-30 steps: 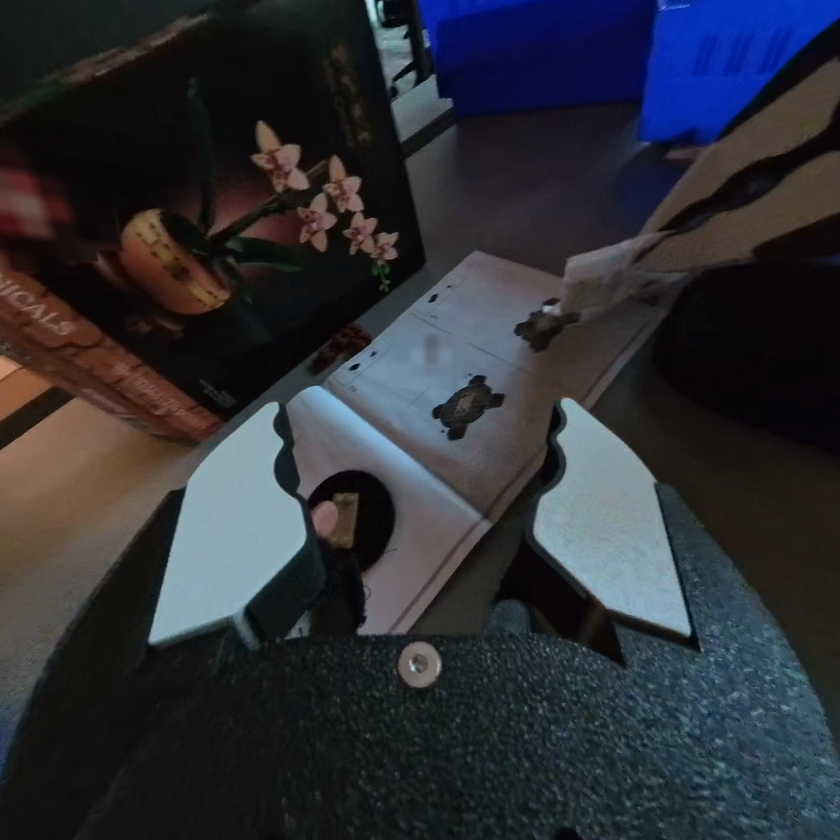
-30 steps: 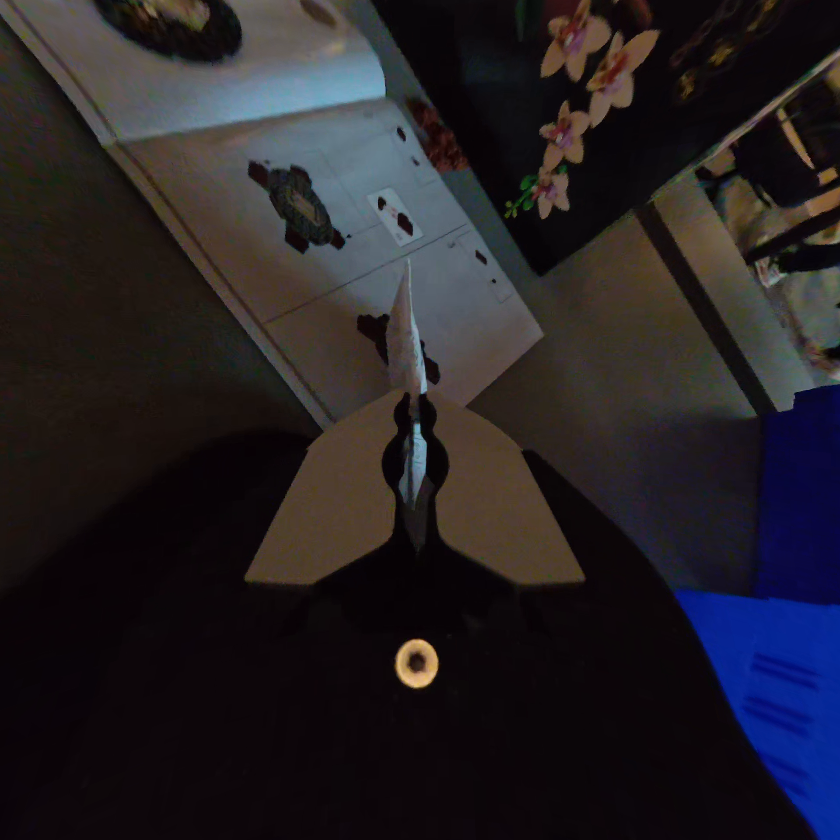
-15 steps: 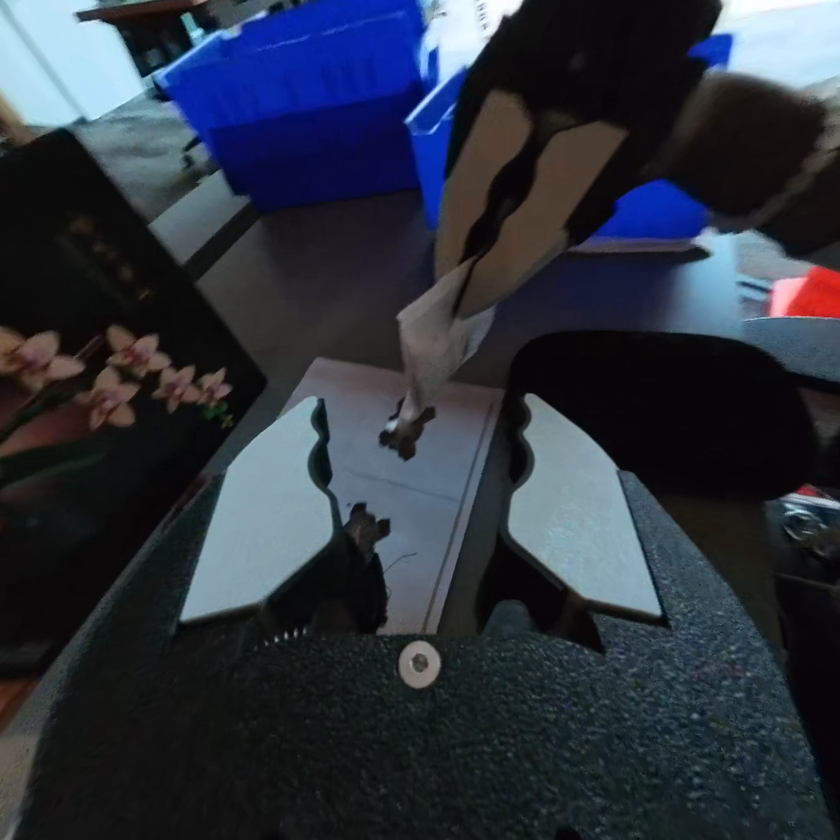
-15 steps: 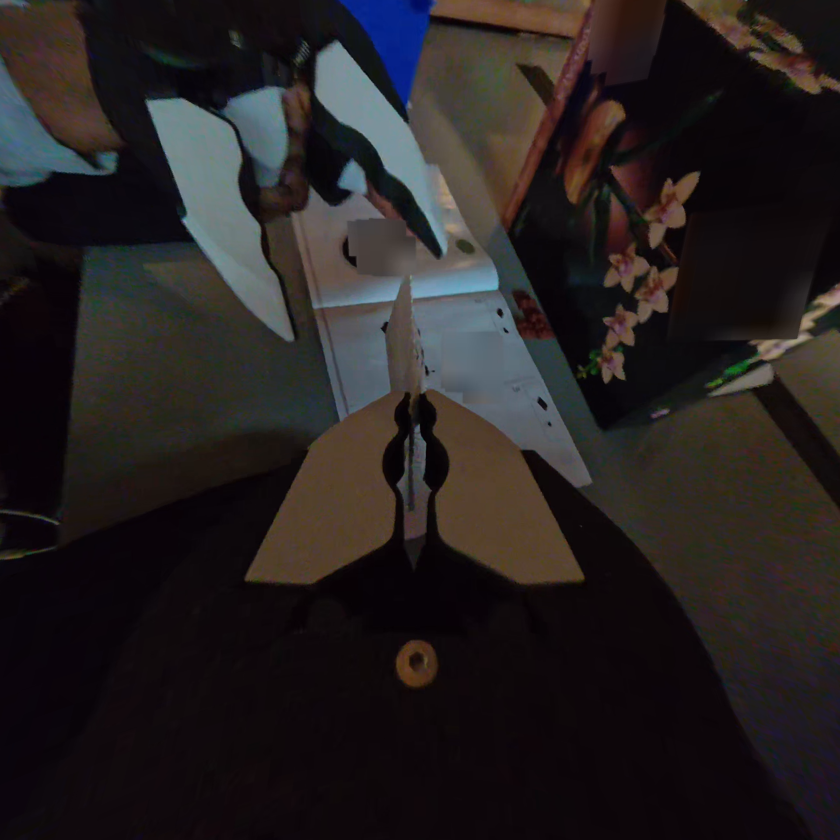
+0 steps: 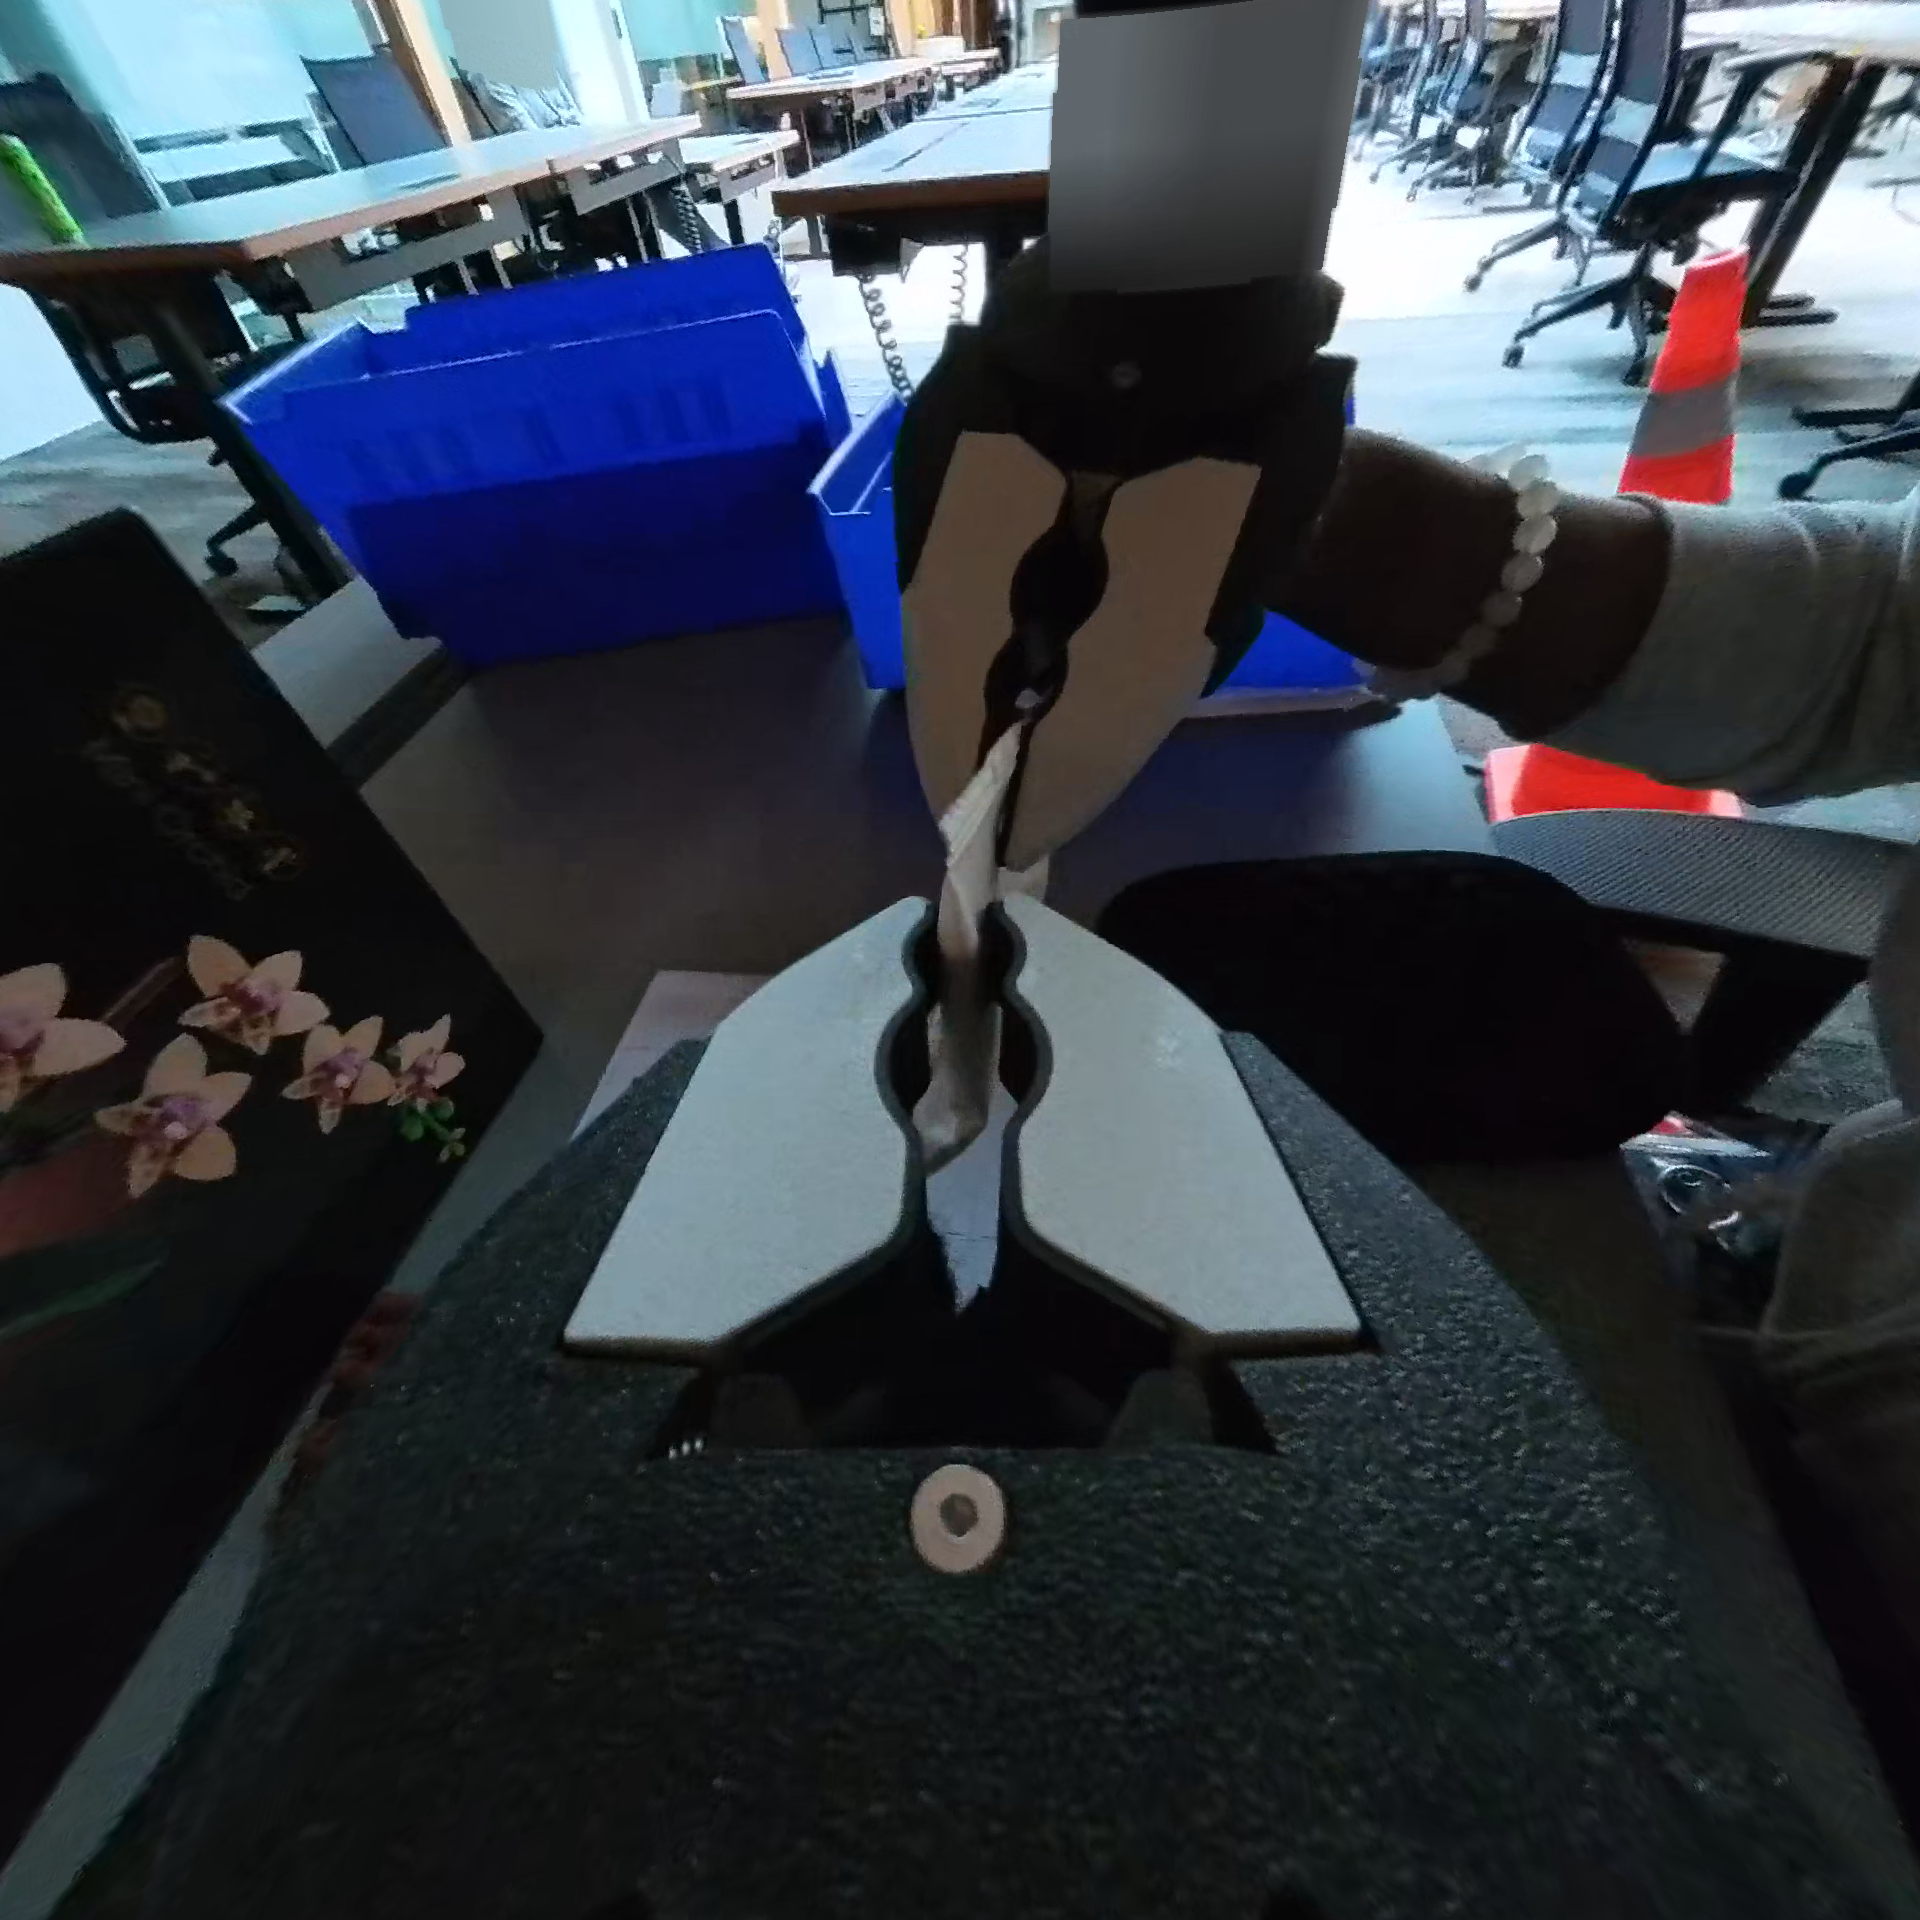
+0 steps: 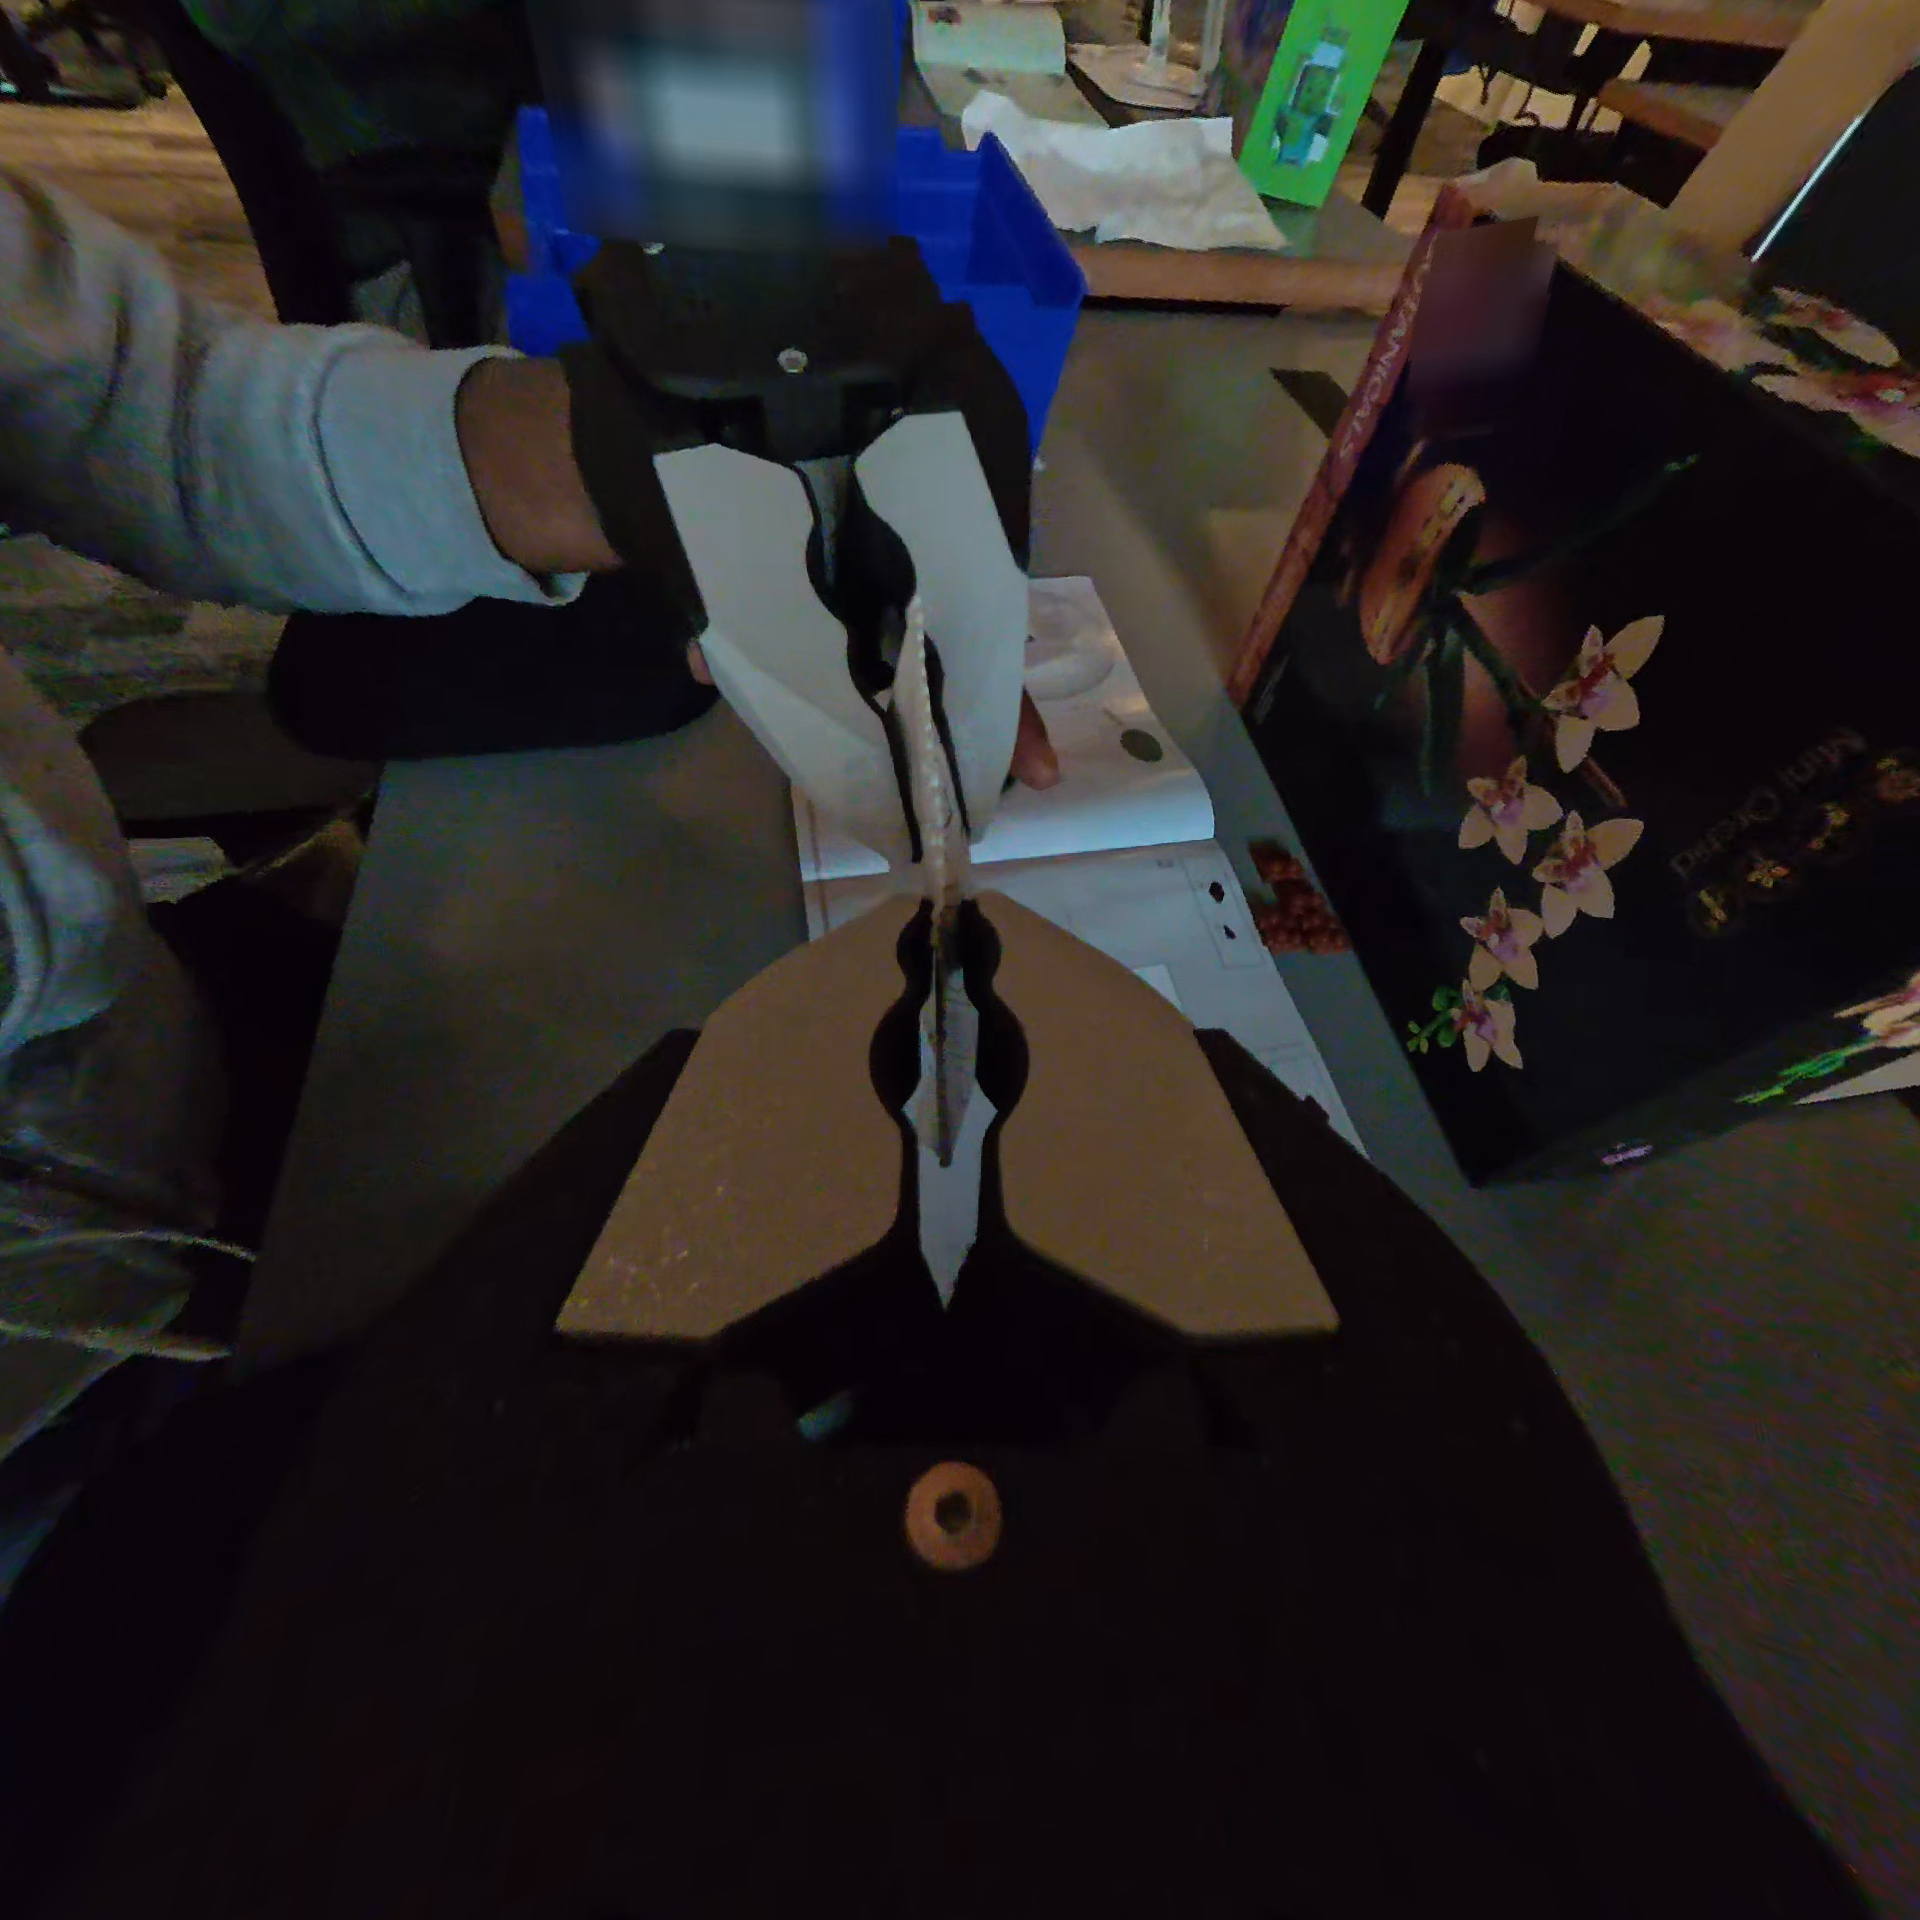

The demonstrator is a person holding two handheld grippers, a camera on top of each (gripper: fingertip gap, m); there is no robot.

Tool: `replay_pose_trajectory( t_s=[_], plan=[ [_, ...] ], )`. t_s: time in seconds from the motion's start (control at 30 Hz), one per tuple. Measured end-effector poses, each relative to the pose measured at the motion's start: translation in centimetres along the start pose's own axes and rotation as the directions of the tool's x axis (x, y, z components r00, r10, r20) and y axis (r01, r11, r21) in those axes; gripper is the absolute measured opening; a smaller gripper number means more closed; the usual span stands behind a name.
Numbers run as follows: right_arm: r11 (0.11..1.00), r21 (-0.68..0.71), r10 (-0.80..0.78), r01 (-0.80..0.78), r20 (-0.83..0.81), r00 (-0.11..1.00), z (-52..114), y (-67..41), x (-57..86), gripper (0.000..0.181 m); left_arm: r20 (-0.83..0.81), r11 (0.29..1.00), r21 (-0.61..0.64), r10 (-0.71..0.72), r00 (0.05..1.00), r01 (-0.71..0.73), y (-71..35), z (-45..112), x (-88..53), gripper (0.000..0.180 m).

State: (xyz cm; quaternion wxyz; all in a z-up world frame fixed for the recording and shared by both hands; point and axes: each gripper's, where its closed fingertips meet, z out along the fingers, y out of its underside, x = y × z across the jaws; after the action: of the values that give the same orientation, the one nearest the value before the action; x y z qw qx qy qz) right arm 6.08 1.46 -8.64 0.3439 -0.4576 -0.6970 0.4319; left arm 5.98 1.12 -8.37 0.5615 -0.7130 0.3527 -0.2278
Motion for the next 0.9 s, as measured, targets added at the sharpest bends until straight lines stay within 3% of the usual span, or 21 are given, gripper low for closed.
replay_pose_trajectory(
  t_s=[0.17,0.33,0.4,0.43,0.53,0.63,0.7,0.8,0.9],
  plan=[
    [0.992,0.059,0.111,-0.11,-0.023,0.993,0.2,-1.9,0.9,0.045,-0.008,0.991,0.051,-0.122,0.993,0.122,-0.3,-1.4,-0.7,0.006],
    [0.999,0.009,0.031,-0.031,-0.024,0.999,2.0,-3.0,0.3,0.037,0.007,0.988,0.062,-0.144,0.99,0.143,0.0,-2.2,-0.9,0.006],
    [1.0,-0.025,-0.017,0.016,-0.046,0.999,2.8,-2.8,0.4,0.008,0.01,0.986,0.067,-0.152,0.988,0.151,0.1,-2.4,-0.8,0.007],
    [0.999,-0.019,-0.03,0.029,-0.041,0.999,3.0,-2.9,0.2,0.004,0.014,0.988,0.067,-0.143,0.99,0.142,0.2,-2.5,-0.8,0.007],
    [1.0,-0.029,-0.009,0.008,-0.01,1.0,3.4,-2.9,-0.3,0.0,-0.007,0.993,0.034,-0.111,0.994,0.111,0.7,-3.0,-0.7,0.009],
    [0.994,-0.104,-0.036,0.036,0.0,0.999,3.7,-1.9,-0.6,0.0,0.055,0.998,-0.055,0.035,0.998,-0.032,1.1,-3.8,-1.3,0.024],
    [0.989,-0.137,-0.054,0.057,0.027,0.998,4.0,-1.7,-1.1,0.0,0.065,0.992,-0.044,0.124,0.99,-0.122,0.1,-4.0,-1.1,0.03],
    [0.981,-0.177,-0.076,0.084,0.053,0.996,4.5,-1.5,-1.4,0.0,0.025,0.987,-0.06,0.151,0.988,-0.149,-0.4,-3.8,-0.5,0.012],
    [0.974,-0.205,-0.089,0.101,0.067,0.994,4.4,-1.2,-1.4,0.0,-0.014,0.982,-0.096,0.162,0.987,-0.162,0.1,-3.8,-0.2,0.011]
  ],
)
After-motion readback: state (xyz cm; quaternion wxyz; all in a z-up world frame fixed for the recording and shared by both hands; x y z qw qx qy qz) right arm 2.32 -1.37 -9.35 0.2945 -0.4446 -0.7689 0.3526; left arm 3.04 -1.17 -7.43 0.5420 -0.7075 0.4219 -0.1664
